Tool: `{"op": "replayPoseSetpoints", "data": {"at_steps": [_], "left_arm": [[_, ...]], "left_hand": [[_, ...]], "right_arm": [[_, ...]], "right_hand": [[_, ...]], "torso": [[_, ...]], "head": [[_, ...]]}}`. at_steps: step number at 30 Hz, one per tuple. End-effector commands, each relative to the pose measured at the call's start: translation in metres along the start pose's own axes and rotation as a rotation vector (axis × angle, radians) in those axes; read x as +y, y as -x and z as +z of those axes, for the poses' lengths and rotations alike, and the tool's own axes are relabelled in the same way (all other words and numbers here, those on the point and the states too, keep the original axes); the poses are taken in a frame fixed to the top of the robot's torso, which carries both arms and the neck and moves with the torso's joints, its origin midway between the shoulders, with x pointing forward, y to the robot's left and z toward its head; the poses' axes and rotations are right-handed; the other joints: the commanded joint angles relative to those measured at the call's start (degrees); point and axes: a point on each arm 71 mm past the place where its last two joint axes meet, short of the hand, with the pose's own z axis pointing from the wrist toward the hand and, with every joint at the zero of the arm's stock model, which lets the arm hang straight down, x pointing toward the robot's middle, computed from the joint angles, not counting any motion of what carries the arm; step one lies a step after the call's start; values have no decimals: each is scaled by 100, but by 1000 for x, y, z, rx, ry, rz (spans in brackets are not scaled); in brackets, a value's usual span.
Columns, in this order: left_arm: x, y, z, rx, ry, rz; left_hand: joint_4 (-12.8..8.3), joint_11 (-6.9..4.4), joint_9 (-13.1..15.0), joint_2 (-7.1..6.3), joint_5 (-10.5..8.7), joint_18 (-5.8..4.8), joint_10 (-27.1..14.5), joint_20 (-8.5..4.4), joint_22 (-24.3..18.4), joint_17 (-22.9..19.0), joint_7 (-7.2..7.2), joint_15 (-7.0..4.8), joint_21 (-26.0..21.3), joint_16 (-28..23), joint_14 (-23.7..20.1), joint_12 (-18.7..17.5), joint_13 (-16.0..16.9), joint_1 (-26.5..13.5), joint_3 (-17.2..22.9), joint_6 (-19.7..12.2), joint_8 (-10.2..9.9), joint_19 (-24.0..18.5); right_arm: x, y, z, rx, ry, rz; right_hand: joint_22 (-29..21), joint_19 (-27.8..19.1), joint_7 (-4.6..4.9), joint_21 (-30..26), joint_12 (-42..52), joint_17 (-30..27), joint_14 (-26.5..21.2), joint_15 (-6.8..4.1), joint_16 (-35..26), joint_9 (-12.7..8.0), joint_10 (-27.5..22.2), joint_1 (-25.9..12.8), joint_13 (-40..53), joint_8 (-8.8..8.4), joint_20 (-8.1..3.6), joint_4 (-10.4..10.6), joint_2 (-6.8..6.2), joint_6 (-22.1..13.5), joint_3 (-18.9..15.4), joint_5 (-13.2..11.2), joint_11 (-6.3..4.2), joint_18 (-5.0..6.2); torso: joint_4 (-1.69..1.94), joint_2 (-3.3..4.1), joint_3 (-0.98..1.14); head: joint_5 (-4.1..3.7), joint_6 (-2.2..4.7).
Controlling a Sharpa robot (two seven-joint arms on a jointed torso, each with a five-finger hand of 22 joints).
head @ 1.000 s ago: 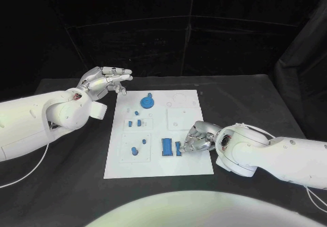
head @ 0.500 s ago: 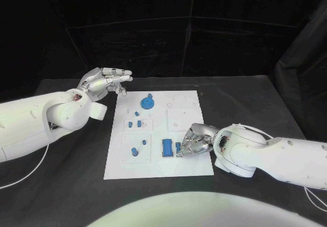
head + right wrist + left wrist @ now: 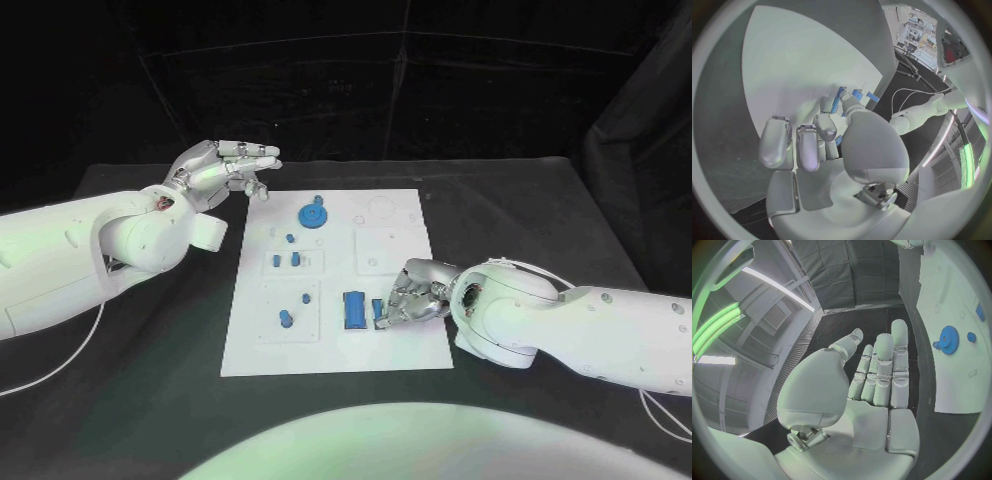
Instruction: Assemble the parts on the task board
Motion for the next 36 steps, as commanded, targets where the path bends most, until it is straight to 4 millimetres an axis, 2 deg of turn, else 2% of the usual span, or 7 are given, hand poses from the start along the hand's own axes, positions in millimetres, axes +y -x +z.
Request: {"op": "replayPoseSetpoints", "data": {"at_steps": [1, 8, 18, 25, 30, 33, 36], "left_arm": [[-1, -1, 0, 10, -4, -8], [-1, 0, 1, 11, -3, -8], [0, 2, 2, 5, -12, -25], [6, 7, 5, -34, -12, -110], [18, 13, 6, -82, -23, -171], [27, 17, 7, -113, -35, -177], [32, 21, 9, -147, -48, -168]], "left_hand": [[3, -10, -7, 55, 12, 75, -49, 24, -8, -6, 24, 1, -36, 31, -30, 34, -9, -1, -20, -18, 29, -30], [-1, -7, -7, 73, 12, 75, -65, 26, -22, -27, 28, 4, -52, 42, -45, 57, -12, 9, -43, -23, 35, -31], [268, -11, -4, 38, 4, 72, -95, 51, -75, -69, 15, 22, -116, 75, -68, 131, -1, -387, -417, -35, 51, -33], [326, -1, -2, 120, 7, 76, -152, 88, -335, -348, 8, 64, -545, -388, -609, 247, 15, -293, -790, -67, 72, -429], [324, 56, -4, 251, 14, 25, -73, 277, -948, -1105, -28, 257, -1483, -1885, -1386, 175, -48, -134, -1001, -23, 87, -1263], [309, 122, -11, 316, 2, -19, 2, 443, -1317, -1510, -39, 427, -2025, -2717, -1609, -3, -69, -46, -1105, -5, 45, -1787], [266, 218, -19, 374, 5, -55, -2, 625, -1634, -1849, -75, 601, -2480, -3380, -1828, -259, -73, 59, -1177, -23, -42, -2286]], "right_arm": [[-1, 2, -1, -24, -11, 9], [2, 6, -6, -54, 96, 96], [-23, 50, 4, -94, 210, 490], [-41, 103, 34, -231, 339, 813], [-52, 135, 58, -340, 407, 945], [-57, 148, 71, -392, 442, 980], [-60, 156, 79, -429, 460, 992]], "right_hand": [[1, -13, -10, 4, 23, 293, 372, 12, -16, 4, -2, -43, 11, -16, 2, 8, 42, 26, -60, 2, -32, -66], [-6, -18, -2, -6, 27, 300, 374, 22, -17, 38, 4, -654, 30, -29, 9, 578, -252, -8, -986, -137, -22, -64], [-924, -362, 210, -549, -826, -418, 195, 161, -558, -69, -446, -36, -603, -367, 120, 523, 102, -582, -1139, 112, 157, 97], [-3844, -1606, 423, -2892, -3437, -3727, -919, 346, -3833, -194, -1746, 990, -2669, -572, 310, -57, 625, -833, -648, 102, 355, 525], [-4680, -2194, 684, -4278, -4965, -4651, -1648, 711, -5590, -482, -1953, 1003, -4230, -888, 625, -84, 498, -887, -329, 213, 632, 486], [-5351, -2736, 760, -5396, -5467, -5454, -2217, 984, -6758, -758, -1826, 973, -5031, -1111, 947, -175, 442, -898, -144, 21, 922, 486], [-5795, -2544, 709, -6051, -5834, -6203, -2263, 1130, -7495, -1115, -1717, 815, -5763, -1115, 1158, -375, 391, -935, -68, -71, 944, 530]], "torso": [[-4, -8, 6], [6, -22, 4], [14, -144, -40], [-13, -299, -90], [-58, -337, -83], [-61, -398, -80], [-47, -416, -80]], "head": [[4, 5], [1, 53], [-51, 205], [-76, 490], [-67, 745], [-67, 809], [-61, 942]]}}
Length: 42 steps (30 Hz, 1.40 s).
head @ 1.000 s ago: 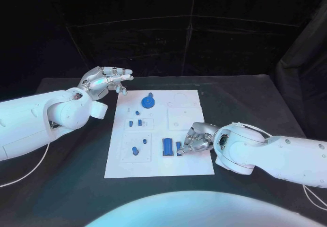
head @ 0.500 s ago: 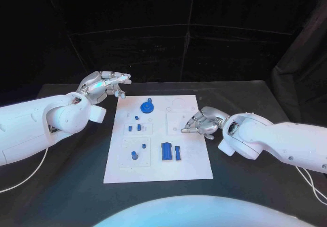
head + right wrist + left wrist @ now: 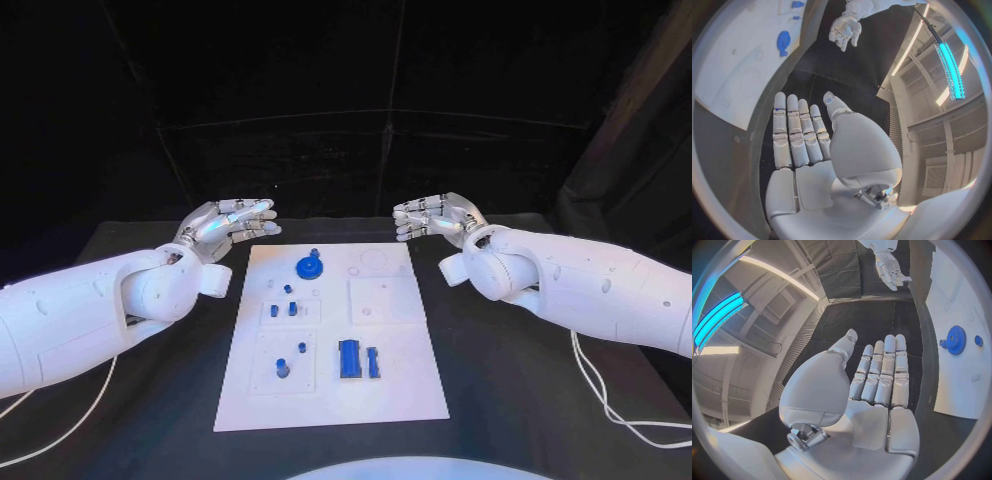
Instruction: Assemble the parts on the task board
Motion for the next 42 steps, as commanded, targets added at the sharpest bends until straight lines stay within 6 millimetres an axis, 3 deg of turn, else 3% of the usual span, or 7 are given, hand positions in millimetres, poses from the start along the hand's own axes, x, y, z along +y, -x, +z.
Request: {"op": "replayPoseSetpoints", "data": {"at_steps": [1, 5, 10, 21, 22, 26, 42], "left_arm": [[-3, 6, 2, -54, -75, -38], [0, 8, 5, -84, -90, -23], [5, 1, 3, -43, -19, -3], [15, -30, -6, -146, -33, 68], [16, -34, -7, -158, -36, 77], [17, -51, -14, -219, -53, 118], [13, -80, -29, -330, -97, 187]], "left_hand": [[-10, 108, -7, 21, 8, -36, -13, 128, -219, -240, -81, 99, -298, -457, -104, -201, -7, 101, -75, -5, -76, -307], [-36, 193, -6, 74, -4, 34, -33, 290, -442, -483, -130, 163, -548, -899, -117, -463, -2, 149, -160, -12, -183, -542], [268, -220, -384, 156, -267, -322, -2235, -315, -1069, -833, -485, -189, -800, -1590, -2071, -914, -360, -2798, -436, -2169, -775, -2240], [268, -847, -384, 156, -267, -503, -3482, -659, -1433, -1392, -1051, -723, -1205, -1996, -3176, -1179, -360, -4470, -863, -3391, -775, -3214], [268, -847, -384, 156, -267, -504, -3563, -682, -1457, -1392, -1051, -723, -1205, -2023, -3250, -1197, -360, -4582, -863, -3472, -775, -3278], [268, -847, -384, 156, -267, -968, -3894, -772, -1552, -1392, -1051, -723, -1205, -2127, -3538, -1635, -360, -5020, -863, -3794, -775, -3533], [268, -847, -384, 156, -267, -968, -4741, -1247, -2055, -1392, -1051, -723, -1205, -2691, -4292, -1635, -360, -6152, -863, -4622, -775, -4179]], "right_arm": [[7, 7, 8, -25, 118, 139], [7, 8, 15, -31, 134, 145], [1, 4, 10, -52, 58, 68], [8, -32, -19, -163, 84, 135], [9, -36, -22, -174, 85, 141], [13, -49, -36, -217, 83, 159], [16, -59, -47, -247, 79, 170]], "right_hand": [[-270, 146, 1, -402, -202, -468, 18, 110, -429, -232, 96, -102, -456, -32, 85, -155, -11, -6, 41, -64, -10, 29], [-445, 347, 25, -660, -265, -802, 216, 115, -624, -453, 162, -198, -796, -30, 104, -332, 63, 37, 90, -89, 7, 17], [-920, -1979, -383, -1170, -645, -1118, -2277, -501, -1071, -805, -2347, -3102, -1417, -393, -382, -85, 122, -2124, -475, -528, -309, -318], [-920, -3284, -614, -1465, -645, -1646, -3672, -501, -1071, -1378, -3757, -4737, -1417, -393, -655, -85, 122, -3339, -475, -780, -804, -535], [-920, -3371, -1021, -1483, -645, -1646, -3767, -501, -1071, -1378, -3853, -4849, -1417, -393, -673, -85, 122, -3422, -475, -796, -804, -535], [-920, -3721, -1021, -1561, -645, -1646, -4142, -501, -1071, -1378, -4231, -5287, -1417, -393, -1140, -85, 122, -3745, -475, -1224, -804, -597], [-920, -4623, -1021, -1985, -645, -1646, -5107, -501, -1071, -1378, -5203, -6422, -1417, -393, -1140, -85, 122, -4587, -475, -1224, -804, -1030]], "torso": [[7, -61, 5], [33, -72, 21], [-1, -80, 35], [-21, -320, 233], [-21, -328, 240], [-22, -336, 246], [-22, -336, 246]], "head": [[3, 164], [22, 225], [58, 235], [373, 697], [383, 712], [393, 726], [393, 726]]}}
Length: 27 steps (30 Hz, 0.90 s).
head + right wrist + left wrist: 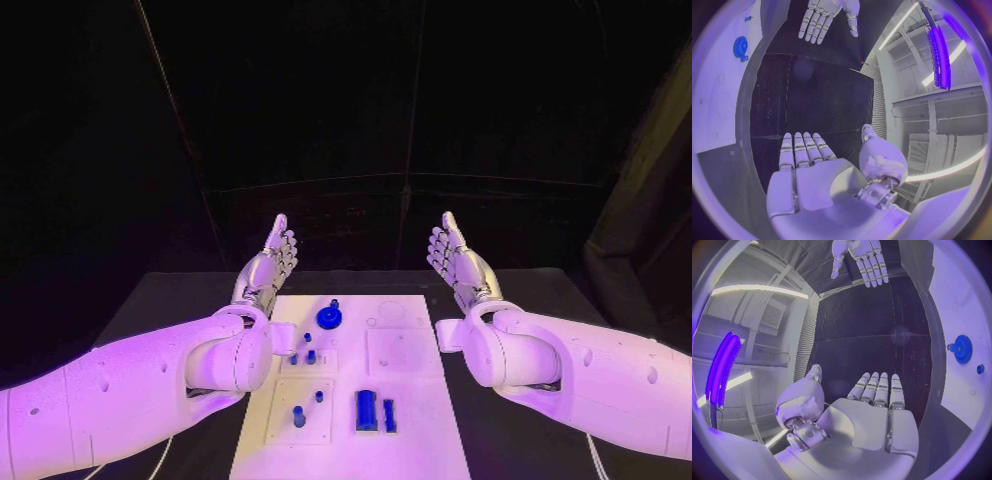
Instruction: Assemble the parts on the task board
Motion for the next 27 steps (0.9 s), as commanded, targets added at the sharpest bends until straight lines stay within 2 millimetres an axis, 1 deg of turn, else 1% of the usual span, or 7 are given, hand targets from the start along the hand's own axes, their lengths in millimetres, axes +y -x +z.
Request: {"op": "replayPoseSetpoints", "data": {"at_steps": [1, 15, 16, 20, 21, 24, 27], "left_arm": [[-5, 3, 0, -51, -54, 59], [-5, 3, 0, -51, -54, 59], [-5, 3, 0, -51, -54, 59], [-5, 3, 0, -51, -54, 59], [-5, 3, 0, -51, -54, 59], [-5, 3, 0, -51, -54, 59], [-5, 3, 0, -51, -54, 59]], "left_hand": [[1, -20, -6, -1, -21, -122, -411, -78, -119, -19, -15, -10, -22, -192, -363, -66, -7, -553, -32, -405, -22, -331], [1, -20, -6, -1, -21, -122, -758, -78, -119, -19, -15, -10, -22, -192, -671, -66, -7, -1032, -32, -751, -22, -596], [1, -20, -6, -1, -21, -122, -777, -78, -119, -19, -15, -10, -22, -192, -679, -66, -7, -1051, -32, -758, -22, -1002], [1, -20, -6, -1, -21, -122, -843, -78, -119, -19, -15, -10, -22, -192, -1114, -66, -7, -1140, -32, -817, -22, -1002], [1, -20, -6, -1, -21, -122, -852, -78, -119, -19, -15, -10, -22, -192, -1114, -66, -7, -1152, -32, -1234, -22, -1002], [1, -20, -6, -1, -21, -122, -1258, -78, -119, -19, -15, -10, -22, -192, -1114, -66, -7, -1203, -32, -1234, -22, -1002], [1, -20, -6, -1, -21, -122, -1258, -78, -119, -19, -15, -10, -22, -192, -1114, -66, -7, -1690, -32, -1234, -22, -1002]], "right_arm": [[3, 2, 0, -32, 20, -6], [3, 2, 0, -32, 20, -6], [3, 2, 0, -32, 20, -6], [3, 2, 0, -32, 20, -6], [3, 2, 0, -32, 20, -6], [3, 2, 0, -32, 20, -6], [3, 2, 0, -32, 20, -6]], "right_hand": [[-8, -453, -22, -76, -21, -15, -483, -6, -26, -22, -492, -568, -9, -22, -48, -8, 0, -425, -35, -52, -9, -126], [-8, -834, -22, -76, -21, -15, -902, -6, -26, -22, -914, -1062, -9, -22, -48, -8, 0, -778, -35, -52, -9, -126], [-8, -860, -22, -76, -21, -15, -926, -6, -26, -22, -931, -1072, -9, -22, -48, -8, 0, -791, -35, -52, -9, -126], [-8, -1388, -22, -76, -21, -15, -1482, -6, -26, -22, -1505, -1746, -9, -22, -48, -8, 0, -1292, -35, -52, -9, -126], [-8, -1388, -22, -76, -21, -15, -1482, -6, -26, -22, -1505, -1746, -9, -22, -48, -8, 0, -1292, -35, -52, -9, -126], [-8, -1388, -22, -76, -21, -15, -1482, -6, -26, -22, -1505, -1746, -9, -22, -48, -8, 0, -1292, -35, -52, -9, -126], [-8, -1388, -22, -76, -21, -15, -1482, -6, -26, -22, -1505, -1746, -9, -22, -48, -8, 0, -1292, -35, -52, -9, -126]], "torso": [[1, -1, 1], [1, -1, 1], [1, -1, 1], [1, -1, 1], [1, -1, 1], [1, -1, 1], [1, -1, 1]], "head": [[-2, -1], [-2, -1], [-2, -1], [-2, -1], [-2, -1], [-2, -1], [-2, -1]]}}
